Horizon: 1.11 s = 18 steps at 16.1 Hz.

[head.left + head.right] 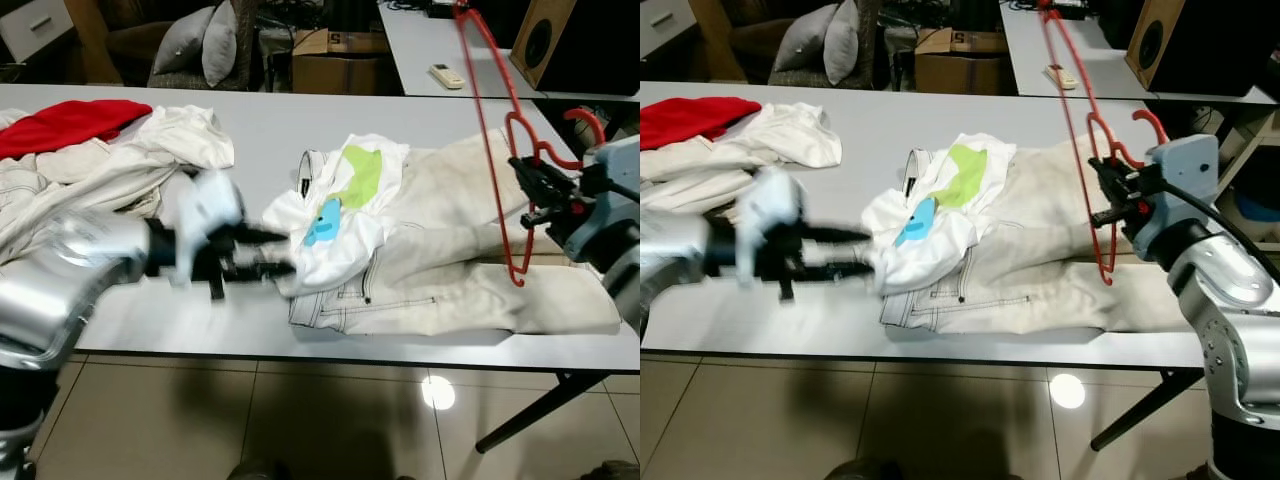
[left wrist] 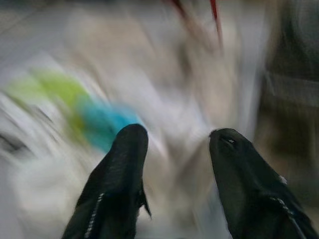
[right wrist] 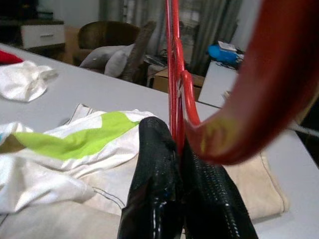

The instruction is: Hang hanger

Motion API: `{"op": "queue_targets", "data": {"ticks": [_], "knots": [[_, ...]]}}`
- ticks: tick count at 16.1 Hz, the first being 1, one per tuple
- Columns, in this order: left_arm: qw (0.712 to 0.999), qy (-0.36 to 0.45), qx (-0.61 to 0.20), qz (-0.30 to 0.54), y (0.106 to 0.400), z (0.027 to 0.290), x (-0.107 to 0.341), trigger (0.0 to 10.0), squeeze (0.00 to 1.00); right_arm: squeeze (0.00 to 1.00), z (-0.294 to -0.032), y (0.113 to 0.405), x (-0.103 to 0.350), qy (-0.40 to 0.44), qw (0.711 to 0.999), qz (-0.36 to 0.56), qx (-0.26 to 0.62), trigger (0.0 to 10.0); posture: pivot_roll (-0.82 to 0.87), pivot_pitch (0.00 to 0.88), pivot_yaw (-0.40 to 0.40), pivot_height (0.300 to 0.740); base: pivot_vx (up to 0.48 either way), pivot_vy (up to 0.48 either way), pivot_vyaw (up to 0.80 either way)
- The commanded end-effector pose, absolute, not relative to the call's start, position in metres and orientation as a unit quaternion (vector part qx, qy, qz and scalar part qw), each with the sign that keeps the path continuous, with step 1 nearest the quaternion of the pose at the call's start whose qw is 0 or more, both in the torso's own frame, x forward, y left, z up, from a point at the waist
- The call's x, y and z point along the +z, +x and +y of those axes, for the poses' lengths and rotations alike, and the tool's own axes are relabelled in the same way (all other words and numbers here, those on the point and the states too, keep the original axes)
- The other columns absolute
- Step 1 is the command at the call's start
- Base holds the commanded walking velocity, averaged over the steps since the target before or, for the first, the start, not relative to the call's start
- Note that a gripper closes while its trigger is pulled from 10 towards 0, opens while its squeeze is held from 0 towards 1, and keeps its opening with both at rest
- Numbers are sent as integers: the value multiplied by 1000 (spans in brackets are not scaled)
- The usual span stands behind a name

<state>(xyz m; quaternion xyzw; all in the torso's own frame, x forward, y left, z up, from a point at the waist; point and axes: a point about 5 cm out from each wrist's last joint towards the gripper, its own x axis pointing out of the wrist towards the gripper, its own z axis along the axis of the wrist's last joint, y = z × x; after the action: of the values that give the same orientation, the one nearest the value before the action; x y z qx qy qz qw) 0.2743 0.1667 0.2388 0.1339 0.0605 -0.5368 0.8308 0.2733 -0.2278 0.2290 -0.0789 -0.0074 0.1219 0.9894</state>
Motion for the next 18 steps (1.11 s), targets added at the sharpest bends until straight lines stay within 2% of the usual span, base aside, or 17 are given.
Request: {"op": "queue_targets", "data": {"ticks": [1, 2, 3, 4, 5, 8, 10, 14, 18], "knots": [[863, 92, -497, 12, 281, 171, 257, 10000, 1000, 0, -218, 275, 234, -69, 990, -16, 121, 10000, 10, 18, -1, 740, 0, 0, 0], [882, 103, -460, 4, 284, 170, 254, 10000, 1000, 0, -217, 279, 233, -50, 994, -4, 98, 10000, 16, 16, -4, 740, 0, 0, 0], [886, 113, -449, 6, 285, 169, 251, 10000, 1000, 0, -217, 280, 232, -43, 995, 0, 90, 10000, 17, 17, -3, 740, 0, 0, 0], [904, 120, -410, 5, 287, 165, 241, 10000, 525, 0, -219, 283, 231, -23, 998, 2, 67, 10000, 24, 25, 3, 740, 0, 0, 0], [935, 113, -335, -20, 293, 162, 237, 10000, 0, 0, -212, 282, 230, -26, 997, -2, 69, 10000, 23, 22, 0, 740, 0, 0, 0], [970, 75, -227, -44, 294, 162, 230, 10000, 0, 0, -186, 272, 223, 15, 998, -4, 64, 10000, 13, 8, 7, 740, 0, 0, 0], [978, 89, -184, -39, 294, 159, 219, 10000, 0, 0, -176, 268, 215, 8, 998, 5, 57, 10000, 20, 25, 20, 740, 0, 0, 0], [979, 107, -173, -24, 290, 144, 198, 10000, 0, 0, -157, 260, 207, 25, 999, 3, 43, 10000, 20, 0, 34, 740, 0, 157, 0], [975, 127, -183, -21, 285, 129, 192, 10000, 0, 0, -154, 252, 200, 43, 999, 8, 29, 10000, 40, 14, 17, 740, 0, 324, 0]]}}
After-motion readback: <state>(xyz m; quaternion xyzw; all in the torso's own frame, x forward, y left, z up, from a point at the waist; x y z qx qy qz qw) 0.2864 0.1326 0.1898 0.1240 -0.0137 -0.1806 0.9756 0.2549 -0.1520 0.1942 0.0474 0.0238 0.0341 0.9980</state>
